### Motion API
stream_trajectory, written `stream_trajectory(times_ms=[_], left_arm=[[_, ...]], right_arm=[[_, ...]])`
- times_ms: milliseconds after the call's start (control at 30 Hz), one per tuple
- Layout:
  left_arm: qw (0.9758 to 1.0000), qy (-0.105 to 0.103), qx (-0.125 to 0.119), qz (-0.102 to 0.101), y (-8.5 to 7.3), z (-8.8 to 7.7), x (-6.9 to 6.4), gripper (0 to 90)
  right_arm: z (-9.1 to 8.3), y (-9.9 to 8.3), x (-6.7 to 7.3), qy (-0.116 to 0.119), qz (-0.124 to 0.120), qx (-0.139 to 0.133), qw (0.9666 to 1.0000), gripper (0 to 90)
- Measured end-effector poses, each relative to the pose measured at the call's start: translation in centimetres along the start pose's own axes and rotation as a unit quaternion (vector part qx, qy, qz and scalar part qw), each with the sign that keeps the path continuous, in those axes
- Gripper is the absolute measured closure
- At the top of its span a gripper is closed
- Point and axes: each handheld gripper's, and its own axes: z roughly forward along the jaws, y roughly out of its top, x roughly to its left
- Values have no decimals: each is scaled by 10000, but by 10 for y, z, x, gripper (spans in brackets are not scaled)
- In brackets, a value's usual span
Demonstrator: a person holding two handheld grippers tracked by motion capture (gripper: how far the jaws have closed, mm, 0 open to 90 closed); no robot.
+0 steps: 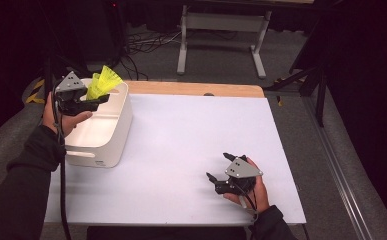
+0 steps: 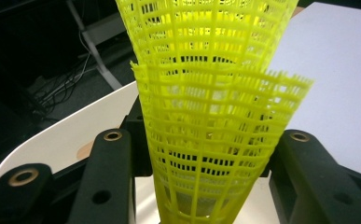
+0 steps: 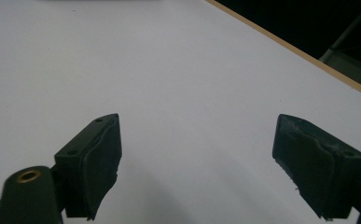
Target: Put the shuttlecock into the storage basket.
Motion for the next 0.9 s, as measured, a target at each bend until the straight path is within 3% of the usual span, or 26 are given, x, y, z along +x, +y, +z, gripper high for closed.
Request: stream_trajectory(times_ms=[300,400,500,633,733,900], left_arm=[[9994,98,323,-110,-5,8,16,566],[9988,43,432,-230,-7,12,21,567],[9981,38,567,-226,-5,17,21,567],[9962,139,845,-171,-5,22,20,569],[9948,47,1001,-190,-5,26,20,571],[9913,91,1304,-182,-6,33,21,575]], right_arm=[[2,-1,-3,66,133,-3,9999,166],[3,-2,-3,80,153,13,9999,166],[4,-2,-4,92,183,24,9998,167],[5,-3,-5,160,256,6,9995,169],[6,-3,-6,190,315,-7,9993,169],[8,-3,-5,239,307,35,9992,169]])
